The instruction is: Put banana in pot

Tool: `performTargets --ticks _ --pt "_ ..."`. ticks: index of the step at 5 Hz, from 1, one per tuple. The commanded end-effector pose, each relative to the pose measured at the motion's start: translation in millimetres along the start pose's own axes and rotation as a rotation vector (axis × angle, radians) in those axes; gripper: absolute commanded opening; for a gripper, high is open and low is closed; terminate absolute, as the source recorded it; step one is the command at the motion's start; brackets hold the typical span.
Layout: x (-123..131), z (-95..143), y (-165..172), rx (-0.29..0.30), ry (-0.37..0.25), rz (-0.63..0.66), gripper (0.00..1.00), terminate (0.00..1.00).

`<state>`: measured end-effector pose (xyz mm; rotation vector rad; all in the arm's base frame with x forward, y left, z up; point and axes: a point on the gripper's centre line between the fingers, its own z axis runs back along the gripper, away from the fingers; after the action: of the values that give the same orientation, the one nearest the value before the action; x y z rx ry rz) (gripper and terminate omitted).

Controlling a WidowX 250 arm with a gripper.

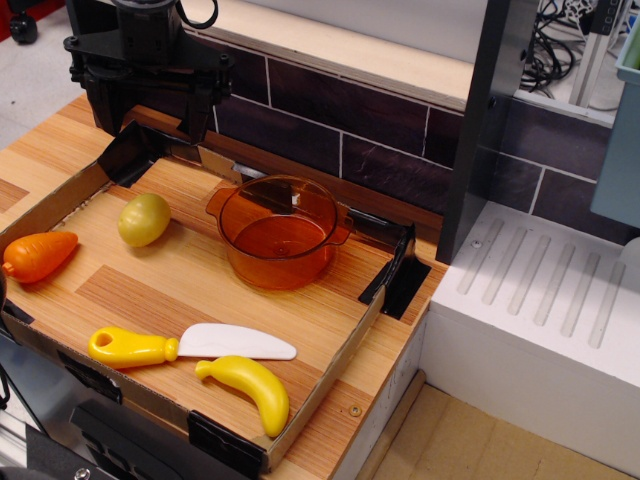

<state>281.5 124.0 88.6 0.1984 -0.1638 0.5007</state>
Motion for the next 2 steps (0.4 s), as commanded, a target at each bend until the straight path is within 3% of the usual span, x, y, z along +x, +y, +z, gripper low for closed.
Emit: performTargets --ticks 1,2 --pt "0.0 0.0 0.0 0.000 0.000 0.000 1.00 0.00" --pt "-11.4 8.9 -5.1 -0.022 -0.013 0.214 1.00 0.00"
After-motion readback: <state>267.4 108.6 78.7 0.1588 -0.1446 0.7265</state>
